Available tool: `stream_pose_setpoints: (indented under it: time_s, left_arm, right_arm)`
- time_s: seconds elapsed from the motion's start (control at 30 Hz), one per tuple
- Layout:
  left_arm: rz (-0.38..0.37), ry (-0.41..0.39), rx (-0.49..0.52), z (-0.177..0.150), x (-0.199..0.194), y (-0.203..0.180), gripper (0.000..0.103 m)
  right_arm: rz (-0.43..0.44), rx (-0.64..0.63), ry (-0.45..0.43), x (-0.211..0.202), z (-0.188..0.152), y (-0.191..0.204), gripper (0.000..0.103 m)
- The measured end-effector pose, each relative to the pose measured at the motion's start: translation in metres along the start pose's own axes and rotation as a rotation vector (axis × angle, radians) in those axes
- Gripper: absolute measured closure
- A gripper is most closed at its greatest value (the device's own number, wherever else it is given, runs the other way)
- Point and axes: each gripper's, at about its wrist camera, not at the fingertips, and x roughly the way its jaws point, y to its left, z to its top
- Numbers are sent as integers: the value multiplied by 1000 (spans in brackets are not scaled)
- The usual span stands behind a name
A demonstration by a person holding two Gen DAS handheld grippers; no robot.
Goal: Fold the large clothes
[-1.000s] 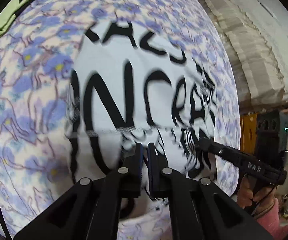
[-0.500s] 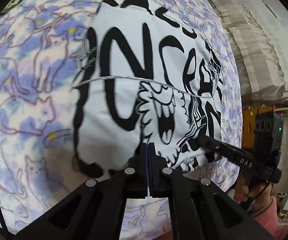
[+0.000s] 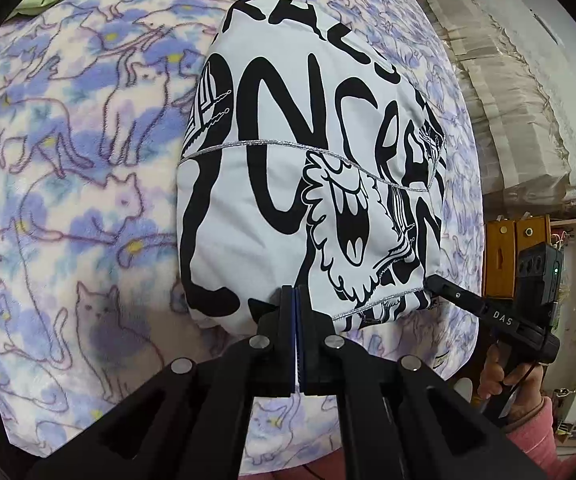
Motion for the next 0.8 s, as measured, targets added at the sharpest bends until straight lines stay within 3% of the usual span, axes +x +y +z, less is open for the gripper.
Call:
stream_pose_setpoints:
  time_s: [0.47, 0.6, 0.67, 0.7, 0.73, 0.8]
  left_arm:
    - [223, 26, -13, -10, -10, 25, 100]
    - [263, 41, -19, -16, -8, 29, 95]
    - [281, 47, -14, -19, -8, 27, 85]
    - [291, 49, -9, -20, -7, 25, 72]
    - [305, 51, -2, -21, -8, 24, 60]
    - [350, 48, 12, -23, -8, 18, 53]
  right_arm:
    - [-76, -20, 42, -3, -9, 7, 103]
    - [-99, -29, 54, -12, -5, 12, 101]
    - [-109, -30, 51, -18, -3, 13, 101]
    - [-112, -30, 49, -20, -1, 13, 101]
    - [-113, -29, 48, -22, -1, 14, 97]
    - [-105, -21, 50, -26, 2, 12, 84]
